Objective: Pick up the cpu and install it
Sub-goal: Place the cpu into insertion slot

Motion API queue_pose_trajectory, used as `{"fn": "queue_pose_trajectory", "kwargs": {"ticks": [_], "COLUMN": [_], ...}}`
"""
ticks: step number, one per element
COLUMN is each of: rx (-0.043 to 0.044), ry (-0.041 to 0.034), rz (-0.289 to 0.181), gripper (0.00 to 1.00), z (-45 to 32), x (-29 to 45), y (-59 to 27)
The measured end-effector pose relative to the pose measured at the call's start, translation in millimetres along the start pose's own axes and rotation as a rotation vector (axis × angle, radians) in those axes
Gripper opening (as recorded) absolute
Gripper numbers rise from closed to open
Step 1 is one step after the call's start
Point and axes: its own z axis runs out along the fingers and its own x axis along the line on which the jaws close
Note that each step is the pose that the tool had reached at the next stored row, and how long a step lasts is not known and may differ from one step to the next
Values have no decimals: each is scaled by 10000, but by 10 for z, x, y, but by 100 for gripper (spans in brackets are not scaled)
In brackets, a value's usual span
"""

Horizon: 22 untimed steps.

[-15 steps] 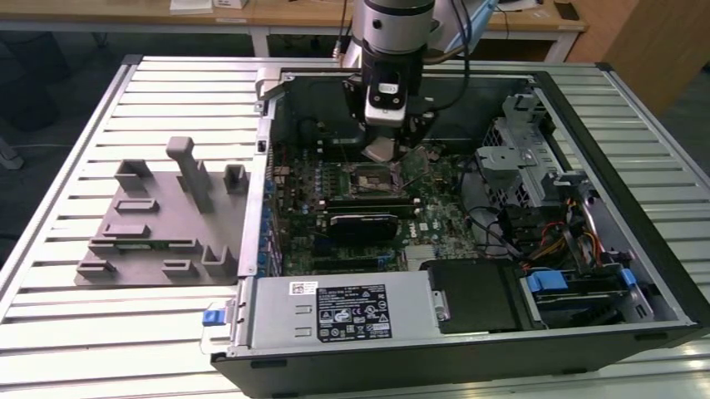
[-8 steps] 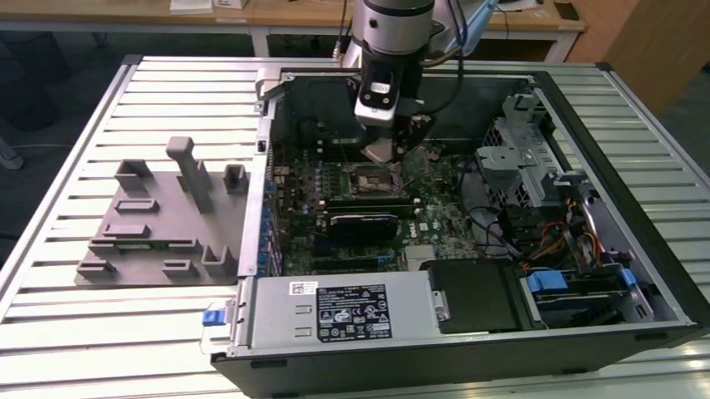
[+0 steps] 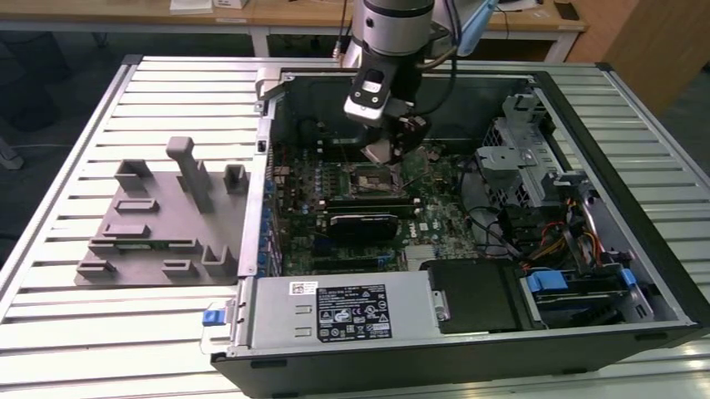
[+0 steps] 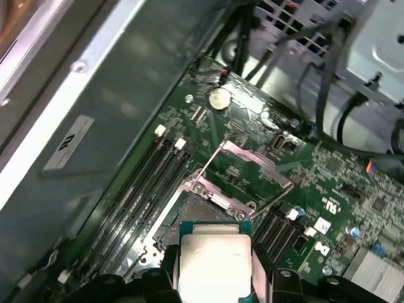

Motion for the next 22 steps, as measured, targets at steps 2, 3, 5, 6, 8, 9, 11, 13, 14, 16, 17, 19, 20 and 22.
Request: {"fn": "queue_pose_trajectory", "kwargs": {"ticks": [2, 3, 5, 6, 8, 9, 11, 13, 14, 16, 17, 19, 20, 22], "rx": [10, 14, 24, 30, 40, 44, 54, 64, 68, 79, 84, 94, 99, 110], "ry": [-12, -18, -30, -37, -49, -55, -67, -79, -86, -98, -105, -117, -123, -137], "rz": [345, 518, 885, 1066, 1424, 1604, 1964, 2323, 2519, 2879, 3058, 3417, 3598, 3961], "gripper": [54, 54, 54, 54, 54, 54, 54, 54, 54, 54, 54, 54, 54, 54], "z": [2, 4, 7, 8, 11, 13, 16, 20, 22, 26, 28, 32, 34, 37], "x": [0, 0, 0, 0, 0, 0, 0, 1, 1, 1, 1, 1, 1, 1], "y": [0, 0, 0, 0, 0, 0, 0, -1, -1, -1, -1, -1, -1, -1]}}
